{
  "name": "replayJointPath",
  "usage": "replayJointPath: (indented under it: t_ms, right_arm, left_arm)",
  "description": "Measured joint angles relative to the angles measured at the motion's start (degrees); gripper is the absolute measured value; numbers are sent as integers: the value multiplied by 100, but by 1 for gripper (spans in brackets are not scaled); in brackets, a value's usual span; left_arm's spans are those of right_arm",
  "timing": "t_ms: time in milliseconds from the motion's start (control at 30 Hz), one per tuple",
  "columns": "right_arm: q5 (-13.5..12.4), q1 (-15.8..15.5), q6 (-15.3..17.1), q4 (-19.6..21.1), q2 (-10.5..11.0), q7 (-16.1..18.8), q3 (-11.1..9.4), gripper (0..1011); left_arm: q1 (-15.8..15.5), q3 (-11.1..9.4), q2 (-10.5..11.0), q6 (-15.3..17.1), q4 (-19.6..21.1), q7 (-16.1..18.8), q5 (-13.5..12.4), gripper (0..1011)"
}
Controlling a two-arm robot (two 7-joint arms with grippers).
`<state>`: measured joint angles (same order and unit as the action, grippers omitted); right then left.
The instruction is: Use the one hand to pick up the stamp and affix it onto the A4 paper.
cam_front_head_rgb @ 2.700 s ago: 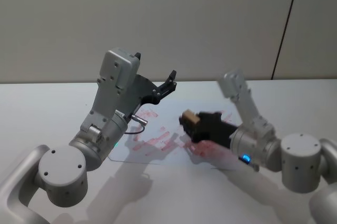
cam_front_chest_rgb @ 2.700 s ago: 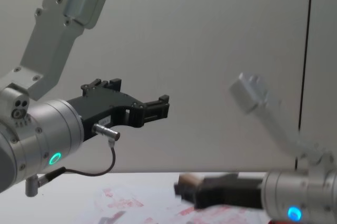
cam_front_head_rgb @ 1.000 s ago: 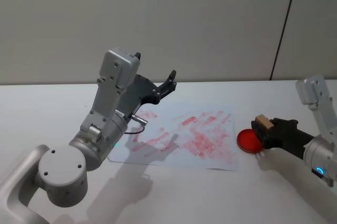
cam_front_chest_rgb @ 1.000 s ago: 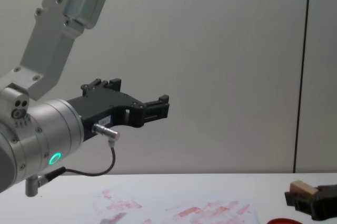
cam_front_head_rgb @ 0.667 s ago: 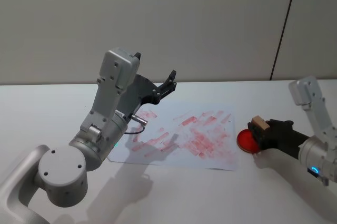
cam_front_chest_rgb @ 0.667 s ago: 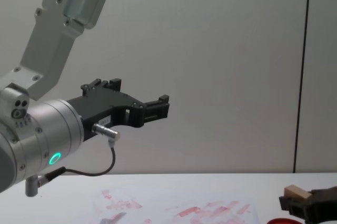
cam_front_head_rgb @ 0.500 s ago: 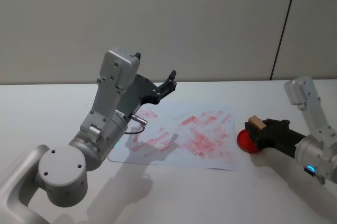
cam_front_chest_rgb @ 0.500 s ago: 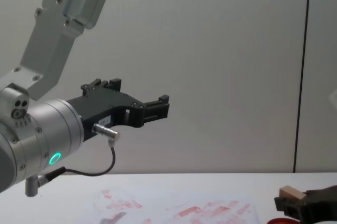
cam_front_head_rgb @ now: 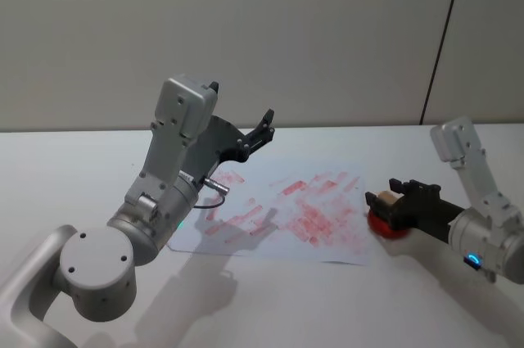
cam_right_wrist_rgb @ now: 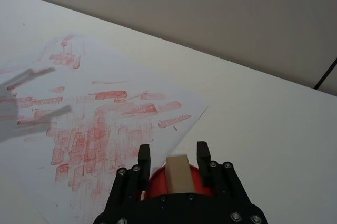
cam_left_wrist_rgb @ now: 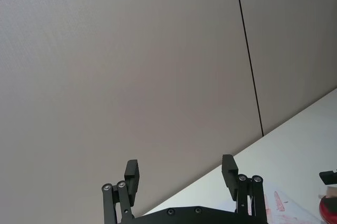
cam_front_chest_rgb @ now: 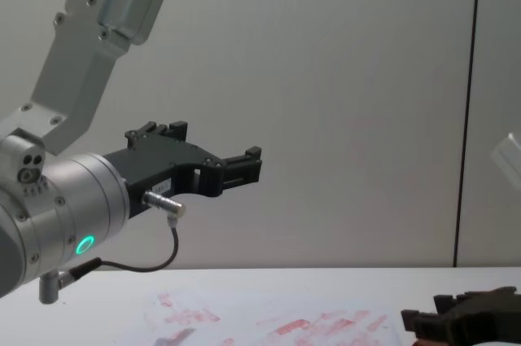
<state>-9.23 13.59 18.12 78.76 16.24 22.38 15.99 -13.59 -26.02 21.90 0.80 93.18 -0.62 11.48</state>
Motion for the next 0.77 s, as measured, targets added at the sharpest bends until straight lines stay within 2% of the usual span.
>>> replayJointPath:
  t_ms: [67, 300, 433, 467, 500, 533, 767]
  right_arm:
    - [6, 8, -3, -12, -5, 4, 4, 538]
    - [28, 39, -11, -54, -25, 16, 18, 791]
    - [34, 47, -13, -64, -32, 19, 22, 868]
    - [36, 50, -14, -67, -34, 20, 23, 936]
    - [38, 52, -15, -70, -35, 20, 24, 936]
    - [40, 55, -16, -74, -37, 21, 25, 981]
    - [46, 64, -21, -86, -42, 26, 30, 1001]
  left_arm:
    - [0, 0, 0, 0, 0, 0, 0, 1001]
    - [0, 0, 0, 0, 0, 0, 0, 1001]
    - [0, 0, 0, 0, 0, 0, 0, 1001]
    - [0, 0, 0, 0, 0, 0, 0, 1001]
    - [0, 0, 0, 0, 0, 0, 0, 1001]
    - [0, 0, 0, 0, 0, 0, 0, 1001]
    - [0, 0, 0, 0, 0, 0, 0, 1001]
